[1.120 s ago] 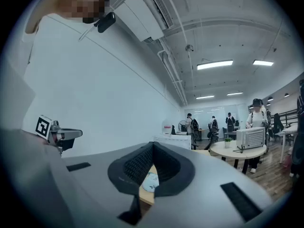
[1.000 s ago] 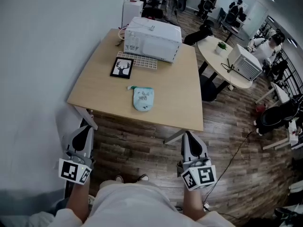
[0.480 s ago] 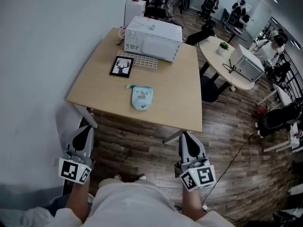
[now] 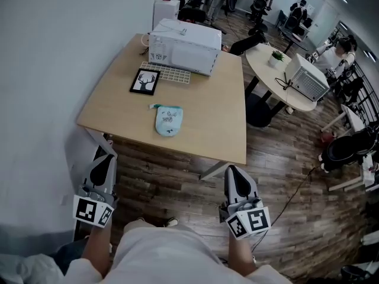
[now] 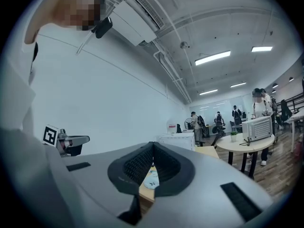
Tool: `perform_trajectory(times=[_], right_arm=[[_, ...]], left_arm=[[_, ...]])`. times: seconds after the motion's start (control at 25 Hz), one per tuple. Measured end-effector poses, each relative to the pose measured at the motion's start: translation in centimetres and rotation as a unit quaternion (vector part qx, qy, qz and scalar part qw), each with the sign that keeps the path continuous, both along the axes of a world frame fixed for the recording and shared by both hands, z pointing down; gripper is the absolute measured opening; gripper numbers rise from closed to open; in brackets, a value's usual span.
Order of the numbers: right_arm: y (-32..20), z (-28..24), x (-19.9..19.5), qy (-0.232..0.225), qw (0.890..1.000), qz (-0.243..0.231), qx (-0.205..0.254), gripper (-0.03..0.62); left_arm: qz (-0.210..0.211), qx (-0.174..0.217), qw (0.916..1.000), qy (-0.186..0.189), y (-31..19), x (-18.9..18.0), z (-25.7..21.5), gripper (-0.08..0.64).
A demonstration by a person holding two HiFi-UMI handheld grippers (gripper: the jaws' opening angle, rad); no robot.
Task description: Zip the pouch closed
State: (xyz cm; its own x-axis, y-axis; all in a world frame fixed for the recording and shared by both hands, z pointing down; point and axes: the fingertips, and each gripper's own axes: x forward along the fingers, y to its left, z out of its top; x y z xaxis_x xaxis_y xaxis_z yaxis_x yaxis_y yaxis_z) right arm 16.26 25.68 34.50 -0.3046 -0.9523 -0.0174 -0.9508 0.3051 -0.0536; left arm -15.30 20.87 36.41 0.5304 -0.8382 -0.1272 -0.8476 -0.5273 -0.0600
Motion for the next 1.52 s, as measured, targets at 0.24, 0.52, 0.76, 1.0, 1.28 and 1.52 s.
perform_trajectory(times=[0.24,0.52,0.76,1.0,1.28,1.52], right_arm=[[-0.4,-0.5,2.4,-0.015,1.000,-0.001,0.011,0.156],[-1.6,0.0,4.0,-0.037,0.999,-0.023,-0.001,0.336],[-3.7,1.4,1.5,-0.036,0.997,-0.058,-0.029,0.359],[-6.1,3.3,-0.2,-0.011,0.995,-0.073,-0.061,0.359],[-13.0,5.6,-0.2,-0.007,0.994,-0.046,-0.102,0.359],[-22.6,4.8,-2.2,0.005,0.992,-0.039,-0.117,0.359]], left_arm=[[-0.012,0.029,0.9994,0.011,-0.9,1.3,-1.2,0.229],[-0.041,0.020,0.9989,0.008,-1.7,0.5,-0.6,0.439],[-0.055,-0.005,0.9984,-0.015,-1.7,-0.9,1.3,0.463],[-0.048,-0.043,0.9979,-0.007,-5.0,-0.7,4.9,0.463],[-0.005,-0.074,0.9972,-0.010,-15.3,1.6,8.2,0.463],[0.028,-0.086,0.9959,-0.007,-25.0,1.6,9.4,0.462]])
